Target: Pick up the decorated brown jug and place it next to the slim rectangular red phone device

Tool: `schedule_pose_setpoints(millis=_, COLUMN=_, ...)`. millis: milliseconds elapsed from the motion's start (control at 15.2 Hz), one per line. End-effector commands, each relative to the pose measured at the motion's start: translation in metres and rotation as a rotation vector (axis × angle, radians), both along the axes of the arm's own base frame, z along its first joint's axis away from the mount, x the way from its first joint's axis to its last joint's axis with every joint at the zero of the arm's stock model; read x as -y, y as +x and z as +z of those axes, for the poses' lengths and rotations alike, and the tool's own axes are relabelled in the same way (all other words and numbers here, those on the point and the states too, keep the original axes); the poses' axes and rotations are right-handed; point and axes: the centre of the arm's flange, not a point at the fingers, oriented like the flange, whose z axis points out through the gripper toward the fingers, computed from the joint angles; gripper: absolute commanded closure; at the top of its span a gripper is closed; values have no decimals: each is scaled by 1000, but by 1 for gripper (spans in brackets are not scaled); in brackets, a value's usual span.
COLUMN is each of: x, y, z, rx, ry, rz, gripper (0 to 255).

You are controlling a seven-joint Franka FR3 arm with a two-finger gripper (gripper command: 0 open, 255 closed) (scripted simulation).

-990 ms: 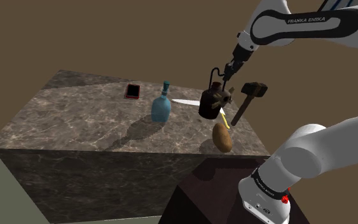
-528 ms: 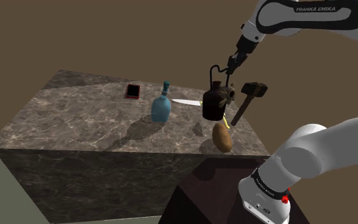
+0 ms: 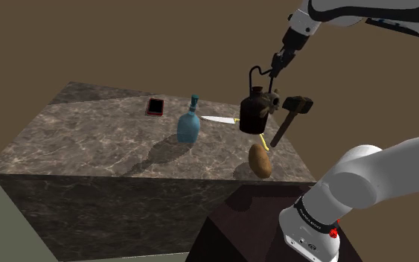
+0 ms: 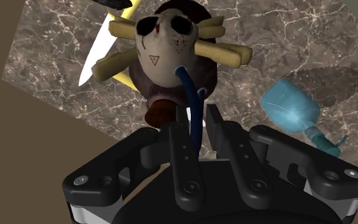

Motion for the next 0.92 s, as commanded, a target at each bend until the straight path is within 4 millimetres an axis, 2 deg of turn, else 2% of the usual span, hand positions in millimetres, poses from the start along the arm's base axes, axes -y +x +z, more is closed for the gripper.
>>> schedule_pose_setpoints(millis=0, x=0, y=-1, z=12, rx=4, ry=-1, rz=0, gripper=255)
schedule_pose_setpoints(millis=858, x=0, y=-1, z=80, rx=4, ry=-1, rz=0, gripper=255)
